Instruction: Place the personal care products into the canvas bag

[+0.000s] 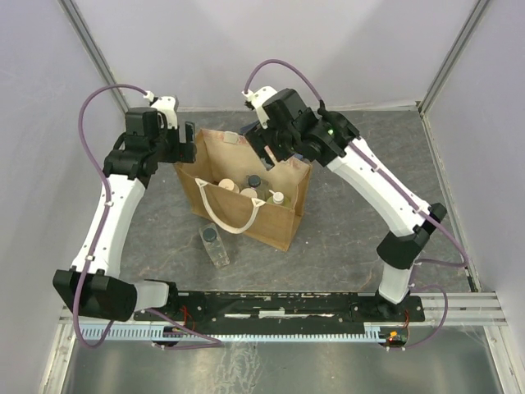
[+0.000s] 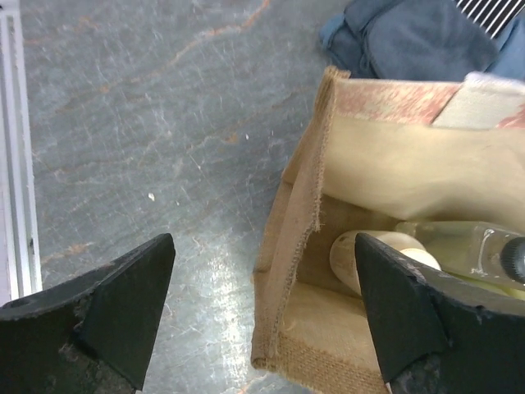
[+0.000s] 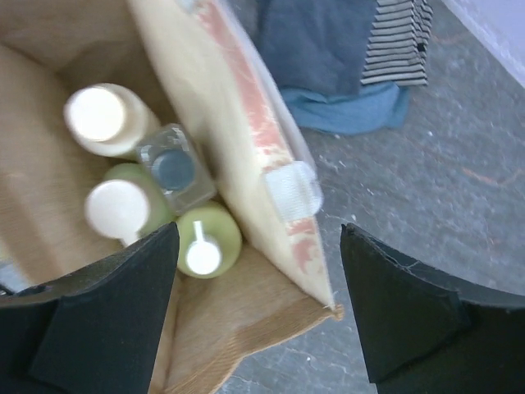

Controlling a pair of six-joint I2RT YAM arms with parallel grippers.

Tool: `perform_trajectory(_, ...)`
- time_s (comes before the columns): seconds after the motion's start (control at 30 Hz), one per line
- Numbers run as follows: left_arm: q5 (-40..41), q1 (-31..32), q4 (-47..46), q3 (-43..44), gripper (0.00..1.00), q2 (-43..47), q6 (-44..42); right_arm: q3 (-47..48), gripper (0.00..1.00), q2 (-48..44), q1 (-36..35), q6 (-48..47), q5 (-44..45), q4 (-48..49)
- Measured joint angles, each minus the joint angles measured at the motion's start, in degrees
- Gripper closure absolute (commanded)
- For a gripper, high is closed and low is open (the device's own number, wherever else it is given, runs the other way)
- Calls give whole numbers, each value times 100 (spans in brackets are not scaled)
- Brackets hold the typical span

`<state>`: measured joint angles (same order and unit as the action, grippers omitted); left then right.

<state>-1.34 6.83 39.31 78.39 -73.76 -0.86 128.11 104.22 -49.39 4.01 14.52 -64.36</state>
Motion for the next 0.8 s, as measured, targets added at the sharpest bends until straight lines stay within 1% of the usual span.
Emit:
perform_trajectory(0.17, -2, 0, 190, 332, 1, 181, 28, -262, 12, 214, 487, 24, -57, 9)
perform_trajectory(0.37, -33, 7, 778, 348, 0, 566, 581, -273, 12, 470, 872, 46, -501, 50)
perform_trajectory(0.67, -295, 81, 1626, -350, 0, 1655, 1445, -275, 13, 568, 942, 44, -866, 50)
perform_trajectory(0.8, -538, 142, 1873, -898, 0, 2122, 1878, -306, 13, 603, 942, 46, -962, 59)
